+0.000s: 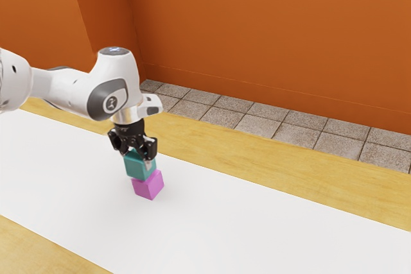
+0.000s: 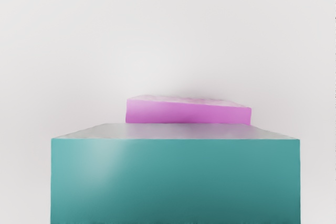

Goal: Pick up the blue block with one arm, and put the blue block on the pink block with one arm

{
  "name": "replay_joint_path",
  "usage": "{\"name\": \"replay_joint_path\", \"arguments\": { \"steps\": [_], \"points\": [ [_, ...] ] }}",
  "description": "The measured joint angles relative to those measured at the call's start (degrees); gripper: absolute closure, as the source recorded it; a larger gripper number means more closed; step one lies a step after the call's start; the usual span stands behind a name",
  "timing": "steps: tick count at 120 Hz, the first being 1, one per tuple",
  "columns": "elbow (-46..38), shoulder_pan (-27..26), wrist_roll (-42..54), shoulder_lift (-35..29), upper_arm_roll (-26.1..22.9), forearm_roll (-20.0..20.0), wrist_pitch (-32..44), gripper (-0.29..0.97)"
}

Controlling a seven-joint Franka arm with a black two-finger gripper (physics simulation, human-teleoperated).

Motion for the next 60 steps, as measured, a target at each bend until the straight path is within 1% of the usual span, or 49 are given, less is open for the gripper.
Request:
{"name": "replay_joint_path", "arguments": {
  "steps": [5, 19, 34, 40, 49, 60],
  "points": [
    [0.2, 0.0, 0.0, 0.1, -0.1, 0.0, -0.1, 0.32],
    [0.4, 0.0, 0.4, 0.1, -0.2, -0.4, -0.4, 0.19],
    [0.6, 0.0, 0.8, -0.4, -0.2, -0.8, -0.8, 0.11],
    [3.1, -0.1, 0.9, -1.0, -0.1, -1.2, -2.5, 0.08],
    [6.8, 0.0, 1.1, -4.1, 0.5, -3.4, -6.6, 0.06],
    [17.7, -0.6, 1.3, -6.4, 1.9, -6.8, -15.0, 0.04]
  ]
}}
